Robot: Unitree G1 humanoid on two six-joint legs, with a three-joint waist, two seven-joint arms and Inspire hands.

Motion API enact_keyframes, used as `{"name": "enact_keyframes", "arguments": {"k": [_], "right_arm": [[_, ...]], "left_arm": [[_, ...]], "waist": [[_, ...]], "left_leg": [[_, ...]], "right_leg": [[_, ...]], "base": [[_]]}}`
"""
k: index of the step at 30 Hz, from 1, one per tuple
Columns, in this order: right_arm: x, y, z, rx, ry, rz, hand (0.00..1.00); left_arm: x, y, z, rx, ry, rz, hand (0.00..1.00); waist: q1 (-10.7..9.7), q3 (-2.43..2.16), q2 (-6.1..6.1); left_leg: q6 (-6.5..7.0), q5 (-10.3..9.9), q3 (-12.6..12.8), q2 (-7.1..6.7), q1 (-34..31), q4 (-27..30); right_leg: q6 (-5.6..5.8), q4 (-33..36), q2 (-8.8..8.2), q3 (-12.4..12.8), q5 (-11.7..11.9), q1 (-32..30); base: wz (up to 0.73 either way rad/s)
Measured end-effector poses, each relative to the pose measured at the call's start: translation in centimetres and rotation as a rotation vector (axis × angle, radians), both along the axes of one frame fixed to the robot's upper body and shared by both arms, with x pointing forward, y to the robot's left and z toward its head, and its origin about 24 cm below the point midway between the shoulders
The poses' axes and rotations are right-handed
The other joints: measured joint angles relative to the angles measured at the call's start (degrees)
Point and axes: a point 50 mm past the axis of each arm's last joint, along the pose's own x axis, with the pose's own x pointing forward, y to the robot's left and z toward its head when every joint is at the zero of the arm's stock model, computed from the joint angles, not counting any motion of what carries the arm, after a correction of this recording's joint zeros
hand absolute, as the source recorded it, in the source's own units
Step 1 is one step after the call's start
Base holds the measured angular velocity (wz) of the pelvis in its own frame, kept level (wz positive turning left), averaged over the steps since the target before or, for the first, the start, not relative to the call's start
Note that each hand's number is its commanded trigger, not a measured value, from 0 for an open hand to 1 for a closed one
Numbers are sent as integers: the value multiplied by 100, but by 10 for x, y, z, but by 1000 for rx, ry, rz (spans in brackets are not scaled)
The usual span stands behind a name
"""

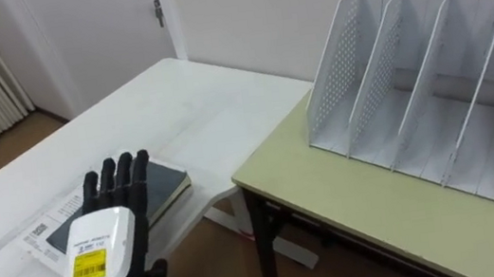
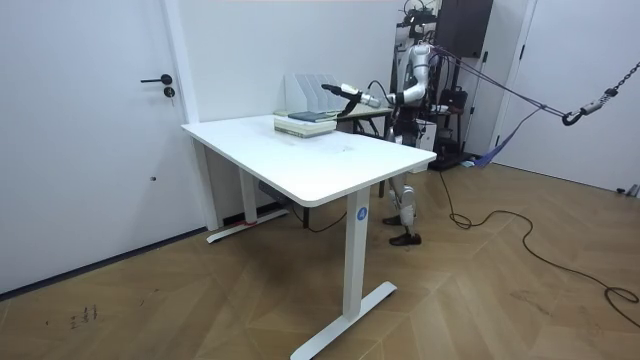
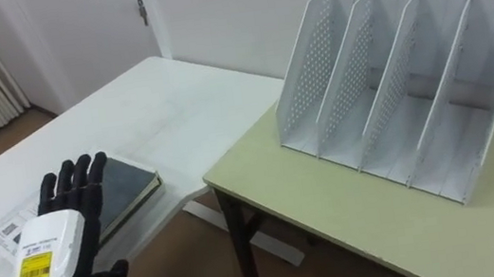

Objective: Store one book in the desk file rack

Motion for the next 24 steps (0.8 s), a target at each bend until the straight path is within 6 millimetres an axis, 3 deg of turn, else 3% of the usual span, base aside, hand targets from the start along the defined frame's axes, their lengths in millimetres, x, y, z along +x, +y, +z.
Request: {"name": "enact_keyframes", "arguments": {"k": [18,24], "right_arm": [[1,-2,1,-11,-4,29,0],[7,-2,1,-23,-12,31,0]], "left_arm": [[1,10,-1,-90,33,68,0],[7,18,-6,-143,75,92,0]], "waist": [[-12,10,-10],[-119,18,-17]], "left_leg": [[0,0,-9,0,-15,-9],[0,0,-13,0,-49,-4]], "right_leg": [[1,-9,10,51,5,-35],[2,15,8,43,7,-72]], "base": [[-1],[0]]}}
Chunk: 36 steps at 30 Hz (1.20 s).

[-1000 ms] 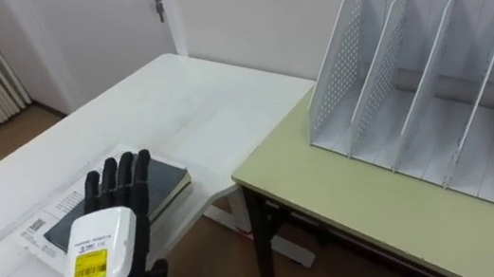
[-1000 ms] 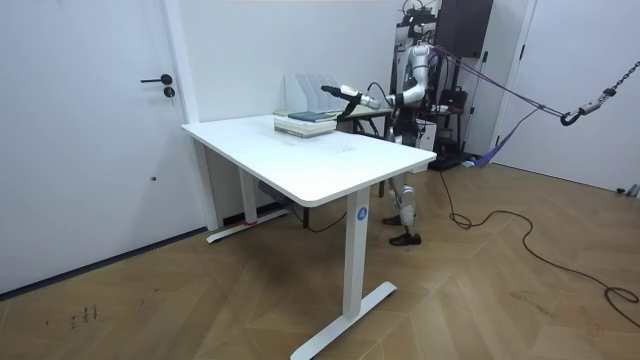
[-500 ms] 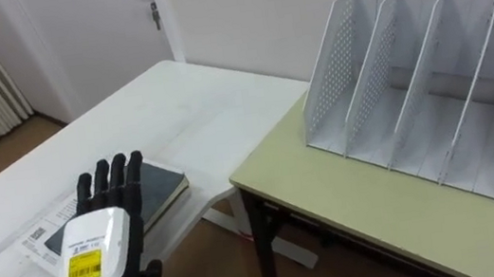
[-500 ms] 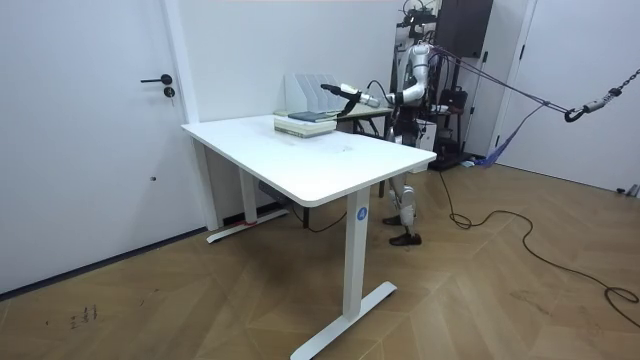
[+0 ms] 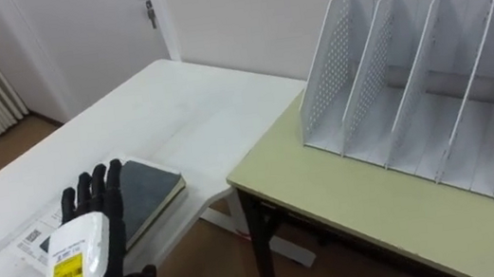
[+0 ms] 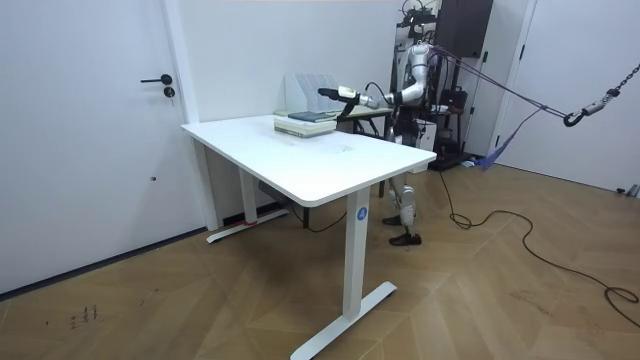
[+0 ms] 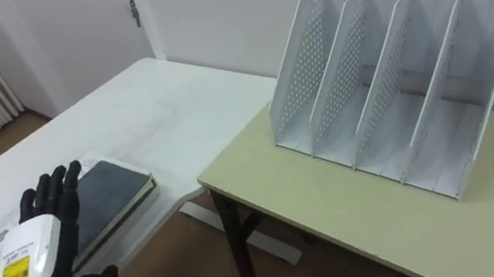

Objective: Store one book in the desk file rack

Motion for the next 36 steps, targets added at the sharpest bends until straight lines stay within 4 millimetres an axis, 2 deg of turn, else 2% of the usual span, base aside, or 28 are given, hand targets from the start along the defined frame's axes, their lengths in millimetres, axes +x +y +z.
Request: {"name": "enact_keyframes", "arguments": {"k": [2,8,15,27,34,36], "right_arm": [[2,0,0,-3,0,0,0],[0,-1,0,-10,14,-3,0],[8,-1,2,-10,-5,24,0],[8,-1,2,-9,-19,34,0],[8,-2,3,-6,-20,17,0],[10,-2,3,-4,-22,18,0]], "left_arm": [[7,3,1,14,4,5,0],[25,4,13,33,-32,24,0],[26,7,10,39,19,43,0],[27,6,7,31,77,24,0],[32,9,-1,-40,154,30,0],[35,14,-13,-81,231,46,0]], "waist": [[-30,6,2],[-60,64,43],[-67,52,55],[-106,5,113],[-188,0,135],[-218,10,138]], "left_leg": [[0,0,3,0,-32,18],[0,0,18,0,-46,16],[0,0,13,3,-95,16],[1,0,39,13,-70,17],[10,5,93,19,-47,25],[10,5,117,26,-29,28]], "right_leg": [[6,-7,2,2,16,-19],[7,-16,3,16,27,-38],[0,-10,15,86,36,-125],[0,-6,22,108,80,-113],[9,12,39,196,99,-121],[7,25,44,214,101,-117]], "base": [[0],[0],[-5],[0],[-4],[-6]]}}
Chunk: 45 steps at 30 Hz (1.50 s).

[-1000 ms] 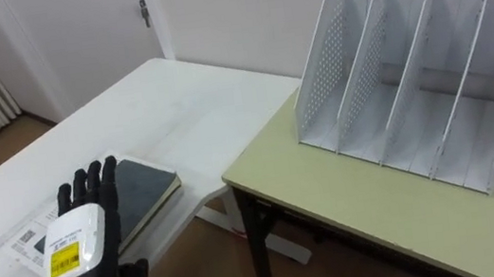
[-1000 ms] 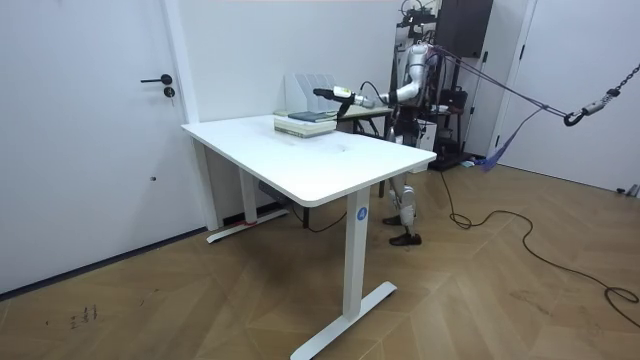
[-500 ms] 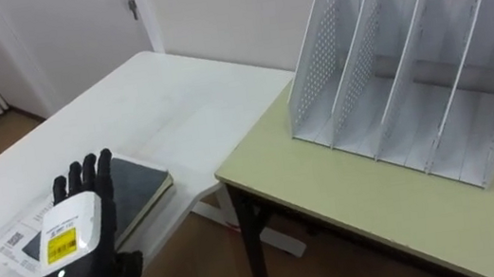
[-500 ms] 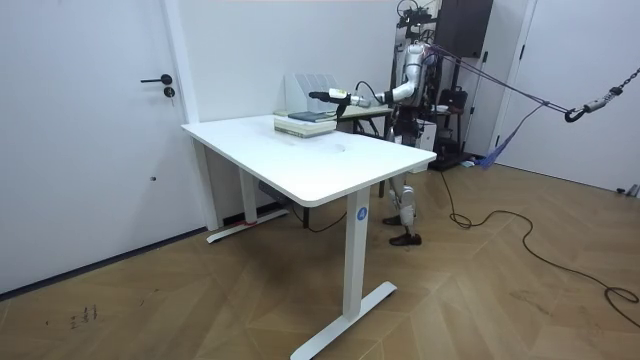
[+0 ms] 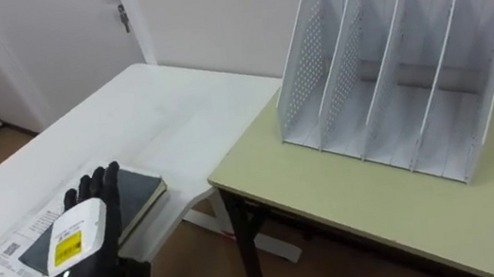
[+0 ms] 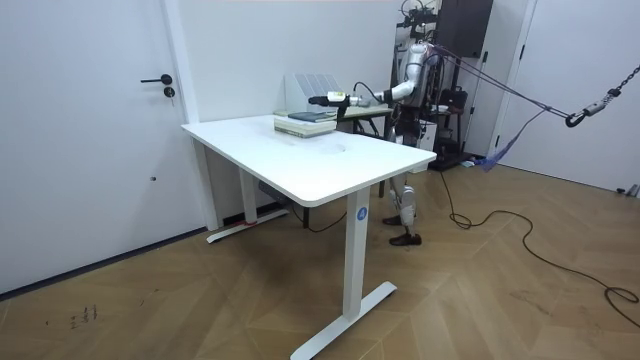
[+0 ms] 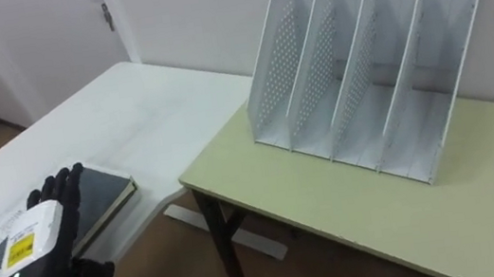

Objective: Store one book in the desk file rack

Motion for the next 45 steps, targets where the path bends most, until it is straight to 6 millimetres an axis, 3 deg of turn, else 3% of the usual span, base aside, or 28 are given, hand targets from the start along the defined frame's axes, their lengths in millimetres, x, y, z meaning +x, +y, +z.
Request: {"name": "enact_keyframes", "arguments": {"k": [4,5,6,7,8,9,10,19,33,36,45], "right_arm": [[0,0,0,0,2,-4,0],[0,0,0,-4,6,-6,0],[0,-1,0,-7,7,-7,0],[1,-1,0,-8,5,-7,0],[1,-1,0,-8,4,-6,0],[1,-1,0,-10,3,-6,0],[1,-1,0,-12,2,-6,0],[0,-2,0,-27,3,-9,0],[0,-3,1,-47,-8,-16,0],[0,-3,1,-43,-11,-32,0],[2,-3,1,-37,-16,-42,0]], "left_arm": [[-1,2,-12,-47,96,3,4],[0,2,-12,-48,95,0,16],[0,2,-11,-49,99,-3,34],[1,1,-11,-51,103,-6,66],[1,1,-11,-53,111,-9,76],[1,1,-11,-54,113,-10,94],[1,1,-11,-55,113,-9,100],[16,12,10,-52,12,34,100],[20,16,12,-55,7,54,100],[19,16,10,-56,14,54,100],[16,13,12,-78,8,56,100]], "waist": [[-24,16,10],[-16,27,-7],[-6,29,-10],[-7,33,-16],[-8,40,-27],[-7,37,-22],[-2,37,-21],[30,32,-25],[24,-22,-24],[24,-67,-31],[51,-67,-41]], "left_leg": [[0,0,1,4,0,1],[0,0,1,5,-1,1],[0,0,1,4,-3,1],[0,0,1,3,-2,1],[0,0,1,3,0,1],[0,0,1,2,0,1],[0,0,1,2,0,0],[14,8,5,-12,1,0],[14,9,29,-13,46,-9],[14,9,28,-13,52,-8],[18,11,13,-15,53,-2]], "right_leg": [[0,14,3,1,0,-8],[0,15,3,0,0,-8],[0,15,2,0,0,-8],[0,15,1,0,0,-6],[0,17,1,-1,0,-4],[0,17,1,-1,0,-3],[0,17,1,-3,0,-2],[4,38,-20,-37,-4,-7],[5,49,-23,-39,-4,16],[5,51,-23,-39,-4,19],[7,47,-25,-15,-7,-8]], "base": [[0],[0],[0],[0],[0],[0],[0],[1],[0],[0],[0]]}}
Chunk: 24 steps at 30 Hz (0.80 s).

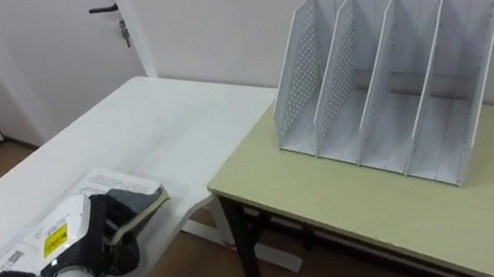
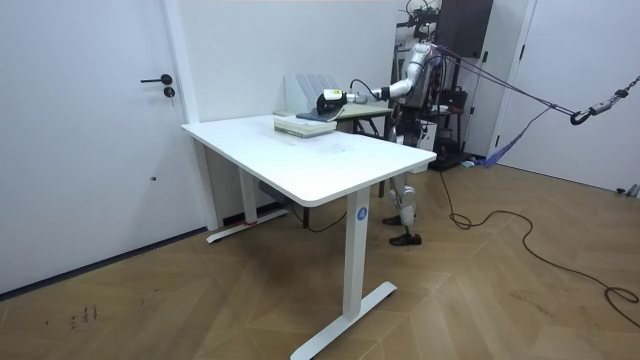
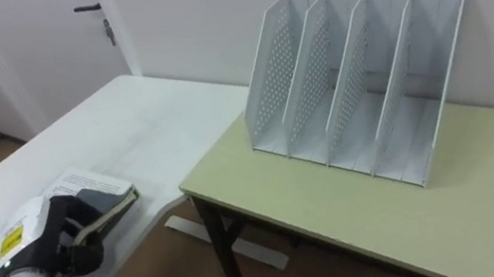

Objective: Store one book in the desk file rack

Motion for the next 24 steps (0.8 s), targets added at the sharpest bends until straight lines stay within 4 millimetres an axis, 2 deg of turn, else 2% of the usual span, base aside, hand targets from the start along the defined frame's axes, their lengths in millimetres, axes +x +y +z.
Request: {"name": "enact_keyframes", "arguments": {"k": [4,7,9,15,19,21,24], "right_arm": [[5,-1,1,7,-10,26,0],[17,0,3,16,-51,40,0],[30,2,5,23,-97,59,0],[65,13,17,67,-265,164,0],[82,25,25,100,-366,239,0],[94,36,32,136,-420,307,0],[102,49,37,194,-455,362,0]], "left_arm": [[-6,-7,5,-70,-19,-29,100],[-6,-20,15,-162,-53,-87,100],[-5,-27,20,-226,-78,-124,100],[-8,-43,42,-322,-180,-236,100],[-12,-52,48,-406,-208,-295,100],[-14,-56,51,-438,-212,-326,100],[-16,-61,57,-499,-230,-360,100]], "waist": [[86,5,-7],[187,31,-45],[282,46,-65],[365,98,-167],[503,70,-210],[565,67,-209],[606,58,-195]], "left_leg": [[0,0,-4,0,15,-4],[0,0,-7,3,4,7],[5,3,-2,2,-18,12],[7,5,-22,13,-242,101],[7,5,-85,23,-262,113],[7,5,-287,16,-273,113],[7,5,-387,16,-261,111]], "right_leg": [[0,12,-2,0,1,9],[-1,8,-7,-25,1,4],[-1,4,-8,-23,1,-11],[-4,-72,-7,-90,25,-115],[-13,-109,-8,-152,65,-95],[-17,-104,-9,-284,68,-74],[-18,-105,-10,-366,69,-33]], "base": [[-1],[1],[0],[7],[1],[0],[8]]}}
